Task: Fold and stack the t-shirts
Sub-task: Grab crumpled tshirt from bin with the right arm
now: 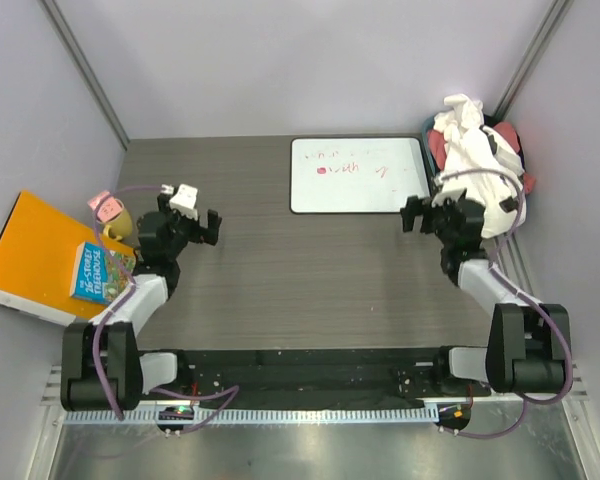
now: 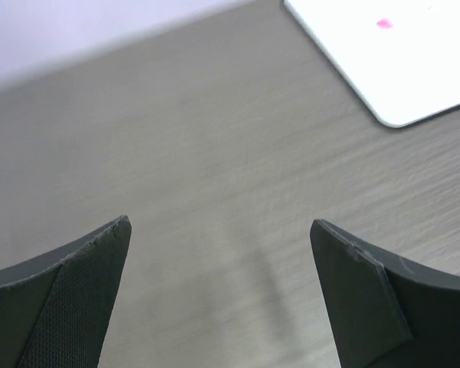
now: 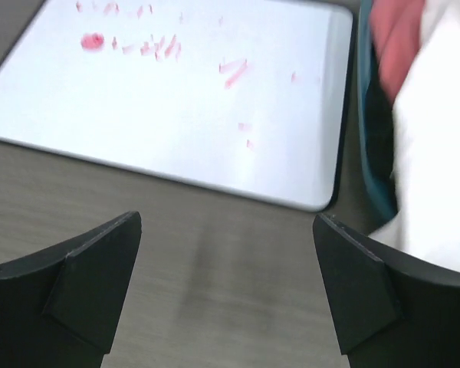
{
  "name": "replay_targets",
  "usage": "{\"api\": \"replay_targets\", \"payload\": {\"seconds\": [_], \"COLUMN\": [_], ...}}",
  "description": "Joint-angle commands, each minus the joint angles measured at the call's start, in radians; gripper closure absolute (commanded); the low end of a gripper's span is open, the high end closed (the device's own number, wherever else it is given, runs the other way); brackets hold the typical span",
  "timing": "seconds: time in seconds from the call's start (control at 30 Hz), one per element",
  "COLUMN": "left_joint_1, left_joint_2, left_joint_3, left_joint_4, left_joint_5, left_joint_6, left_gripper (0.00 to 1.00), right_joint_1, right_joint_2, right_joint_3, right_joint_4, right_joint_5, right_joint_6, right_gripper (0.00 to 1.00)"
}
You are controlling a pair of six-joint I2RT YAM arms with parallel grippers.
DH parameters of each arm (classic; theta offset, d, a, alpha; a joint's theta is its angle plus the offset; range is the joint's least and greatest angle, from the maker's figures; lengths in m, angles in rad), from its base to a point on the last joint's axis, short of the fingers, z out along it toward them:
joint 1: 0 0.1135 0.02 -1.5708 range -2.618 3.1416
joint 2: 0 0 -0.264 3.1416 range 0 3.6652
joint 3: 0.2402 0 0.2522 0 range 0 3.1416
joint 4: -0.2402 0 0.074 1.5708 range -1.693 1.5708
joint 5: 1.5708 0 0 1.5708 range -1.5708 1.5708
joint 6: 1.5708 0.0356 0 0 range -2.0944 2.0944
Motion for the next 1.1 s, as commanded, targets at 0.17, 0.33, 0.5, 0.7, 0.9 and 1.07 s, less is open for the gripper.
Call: {"api": "replay_targets", "payload": {"seconds": [0.17,0.33,0.5,0.7,0.9,1.07], "left_joint_1": [0.002,0.007,0.007,0.007,0.007,0.005], "left_joint_2": [0.013,0.034,0.049,0.070,0.063,0.064], "left_joint_3": [0.524,0.610,0.625,0.655,0.651,0.653], "left_joint_4": [-0.942,-1.096,-1.074,-1.100,-1.102,-1.103], "left_joint_5": [0.126,0.238,0.252,0.270,0.284,0.282], "left_joint_6": [0.375,0.513,0.556,0.551,0.541,0.531], "left_gripper": [0.00,0.00,0.00,0.00,0.00,0.00], "right_joint_1": [-0.009,-0.095,-0.187,-0.235,-0.235,-0.235], "right_joint_2": [0.260,0.373,0.569,0.715,0.797,0.860], "right_joint_3": [0.943,1.107,1.302,1.471,1.563,1.624], "right_joint_4": [-1.204,-1.237,-1.272,-1.268,-1.278,-1.292], "right_joint_5": [0.093,0.119,0.150,0.156,0.182,0.175], "right_joint_6": [-0.275,-0.341,-0.358,-0.382,-0.407,-0.413], "right_gripper": [0.00,0.00,0.02,0.04,0.09,0.74]}}
